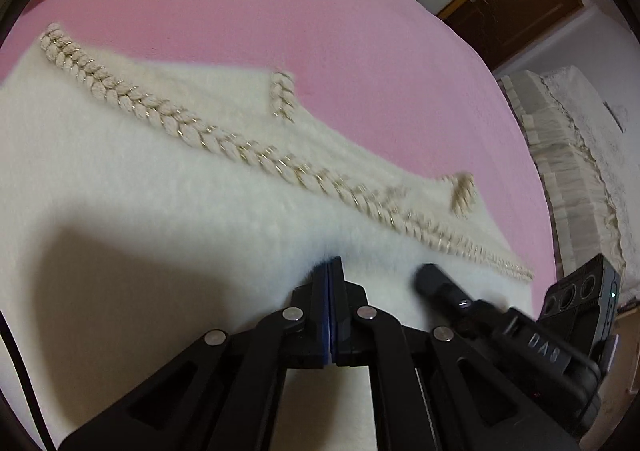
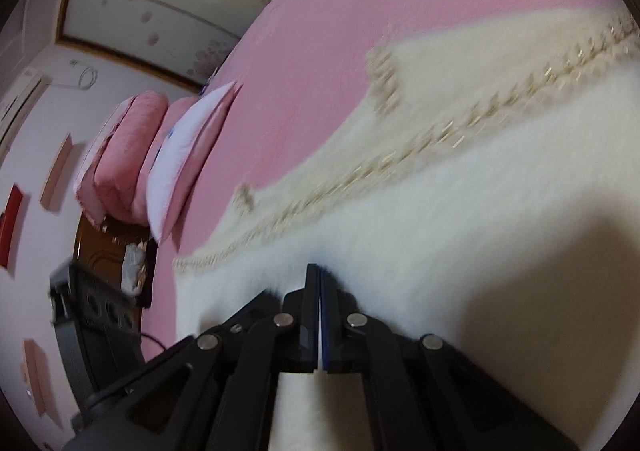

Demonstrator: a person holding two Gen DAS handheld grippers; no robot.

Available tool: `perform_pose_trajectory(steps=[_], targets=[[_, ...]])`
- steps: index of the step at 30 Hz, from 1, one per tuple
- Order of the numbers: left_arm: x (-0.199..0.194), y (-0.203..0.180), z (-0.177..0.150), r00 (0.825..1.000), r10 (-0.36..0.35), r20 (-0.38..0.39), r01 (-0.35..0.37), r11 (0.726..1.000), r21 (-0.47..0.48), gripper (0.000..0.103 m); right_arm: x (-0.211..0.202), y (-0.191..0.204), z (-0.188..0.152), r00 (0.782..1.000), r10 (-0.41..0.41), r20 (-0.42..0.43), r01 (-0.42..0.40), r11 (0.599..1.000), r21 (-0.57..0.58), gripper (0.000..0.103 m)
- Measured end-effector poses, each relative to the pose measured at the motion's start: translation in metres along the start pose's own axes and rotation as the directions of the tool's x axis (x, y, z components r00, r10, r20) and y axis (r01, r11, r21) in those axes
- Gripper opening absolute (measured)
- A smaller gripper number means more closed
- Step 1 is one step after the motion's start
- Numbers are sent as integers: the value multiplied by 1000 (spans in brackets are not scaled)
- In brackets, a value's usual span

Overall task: Fold large clothes
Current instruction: 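Press the folded cardigan flat with both closed tools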

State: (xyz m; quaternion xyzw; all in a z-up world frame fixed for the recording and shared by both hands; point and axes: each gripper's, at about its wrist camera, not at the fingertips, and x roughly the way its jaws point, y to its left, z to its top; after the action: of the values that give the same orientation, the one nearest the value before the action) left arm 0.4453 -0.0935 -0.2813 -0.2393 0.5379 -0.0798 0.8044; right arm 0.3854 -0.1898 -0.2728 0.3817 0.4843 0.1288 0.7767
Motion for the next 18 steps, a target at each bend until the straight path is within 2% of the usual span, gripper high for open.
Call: perform_pose_trajectory(steps=[2, 4, 6, 9, 11, 13, 14, 16, 17, 18], targets=[[-4, 6, 7, 1000, 18, 24, -18, 1000, -13, 1, -4, -14, 21, 1000, -17, 24, 16, 1000, 25, 0], [-14, 14, 13, 995, 72, 70, -72, 997, -3, 1, -19, -30, 36, 996, -68, 50, 68, 998, 4, 0], [-23, 23, 20, 984, 137, 115, -137, 990, -7, 1, -35, -45, 46, 995, -85, 50, 87, 996, -33, 0], [-39, 48, 32, 964, 217, 152, -218, 976, -13, 1, -70, -68, 53, 977, -190, 98, 198, 977, -79, 0], [-50, 64, 39, 942, 288, 174, -295, 955, 13, 1, -96, -86, 55, 959, -246, 143, 256, 965, -58, 0], [-59, 77, 45, 924, 334, 185, -350, 935, 63, 1, -125, -109, 60, 919, -343, 194, 350, 937, -1, 0], [-63, 82, 47, 904, 384, 190, -404, 911, 82, 1, -137, -118, 62, 904, -373, 210, 376, 926, 26, 0], [-73, 97, 52, 855, 476, 204, -499, 863, 80, 1, -151, -129, 64, 914, -349, 206, 346, 937, 51, 0], [-78, 108, 54, 846, 492, 205, -512, 858, 53, 1, -153, -131, 65, 915, -352, 198, 350, 936, 49, 0], [-82, 118, 56, 856, 480, 192, -494, 869, 26, 1, -153, -127, 64, 908, -372, 194, 372, 928, 36, 0]])
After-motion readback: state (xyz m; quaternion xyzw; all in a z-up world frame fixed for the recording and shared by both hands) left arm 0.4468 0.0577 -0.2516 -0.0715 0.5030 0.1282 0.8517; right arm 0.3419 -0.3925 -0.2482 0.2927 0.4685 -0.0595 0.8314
